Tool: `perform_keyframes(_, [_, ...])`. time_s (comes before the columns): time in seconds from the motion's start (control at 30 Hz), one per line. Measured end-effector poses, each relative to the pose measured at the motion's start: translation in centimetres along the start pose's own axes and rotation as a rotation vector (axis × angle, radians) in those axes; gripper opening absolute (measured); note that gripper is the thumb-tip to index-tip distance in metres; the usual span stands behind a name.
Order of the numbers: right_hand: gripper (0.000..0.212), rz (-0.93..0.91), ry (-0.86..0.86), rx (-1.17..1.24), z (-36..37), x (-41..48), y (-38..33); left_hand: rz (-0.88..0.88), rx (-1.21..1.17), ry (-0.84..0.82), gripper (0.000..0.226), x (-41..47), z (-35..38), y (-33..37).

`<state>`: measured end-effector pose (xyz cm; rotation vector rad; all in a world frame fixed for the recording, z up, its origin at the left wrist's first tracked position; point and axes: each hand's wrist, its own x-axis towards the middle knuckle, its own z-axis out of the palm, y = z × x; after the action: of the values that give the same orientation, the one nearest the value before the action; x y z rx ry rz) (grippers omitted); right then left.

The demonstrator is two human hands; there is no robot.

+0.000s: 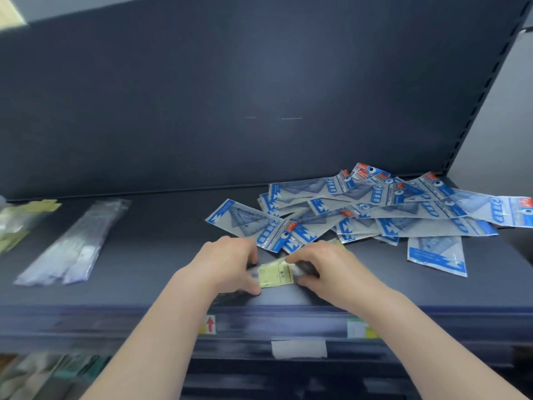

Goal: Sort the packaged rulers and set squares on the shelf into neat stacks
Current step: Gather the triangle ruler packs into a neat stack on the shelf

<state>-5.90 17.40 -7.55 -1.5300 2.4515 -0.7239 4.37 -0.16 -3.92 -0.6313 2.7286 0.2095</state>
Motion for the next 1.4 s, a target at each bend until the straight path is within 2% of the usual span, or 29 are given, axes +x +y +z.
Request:
perform_keyframes(0.13, [0.029,0.127,0.158,-0.045,-0.1,0.5,-1.4,0.044,-0.105,-0.062,0.036,0.7,0.3,-1.3])
perform_keyframes(0.23, [0.021,0.179,0.345,-0.009,0.2,1.3,-2.0,0.137,-0.235,-0.025,0.027,0.6,-0.2,-2.2])
perform_keyframes(0.37, [0.021,0.232,0.651,-0.092,1.0,2.5,-3.4,0.121,-0.42,0.169,0.023,0.9,-1.9,-6.3])
perform_keyframes(0.43, [0.021,0.287,0.705,-0.162,1.6,3.4,-4.7,0.075,-0.511,0.267,0.023,1.2,-2.5,-8.1])
perform_keyframes(0.47, [0.019,0.303,0.655,-0.154,1.9,4.0,-5.4,0.05,-0.571,0.304,0.026,1.3,-2.5,-8.6])
perform_keyframes(0.53, [0.014,0.333,0.439,-0.021,2.8,5.6,-7.1,0.019,-0.694,0.327,0.024,1.5,-2.5,-9.2])
perform_keyframes(0.6, [0.024,0.349,0.299,0.147,3.9,7.2,-9.0,0.033,-0.832,0.295,0.014,1.5,-2.1,-9.6])
perform_keyframes(0.73, [0.06,0.378,0.299,0.416,6.0,10.3,-12.5,0.029,-1.043,0.283,0.017,1.3,-1.3,-11.1])
perform_keyframes(0.83, [0.069,0.399,0.338,0.648,7.1,12.0,-13.6,0.009,-1.174,0.28,0.018,1.1,-1.0,-12.5])
perform_keyframes(0.93, [0.067,0.352,0.313,0.557,7.1,13.4,-13.6,-0.172,-1.1,0.448,0.016,0.7,-1.1,-14.4])
perform_keyframes(1.03, [0.067,0.312,0.172,0.516,7.1,15.2,-14.7,-0.352,-1.102,0.558,0.024,-0.4,-1.6,-17.0])
perform_keyframes(1.1, [0.07,0.246,0.097,0.57,7.7,16.8,-16.6,-0.399,-1.085,0.614,0.026,-1.2,-2.1,-18.9])
perform_keyframes(1.2, [0.077,0.151,0.029,0.654,9.6,19.1,-19.8,-0.415,-1.28,0.647,0.016,-2.5,-2.2,-21.2])
perform_keyframes(1.27, [0.077,0.107,-0.028,0.642,11.1,20.1,-21.9,-0.456,-1.228,0.654,0.01,-3.1,-1.6,-23.0])
perform_keyframes(1.4, [0.054,0.002,-0.091,0.561,13.7,22.0,-25.9,-0.522,-1.271,0.688,0.02,-3.9,-0.5,-27.5])
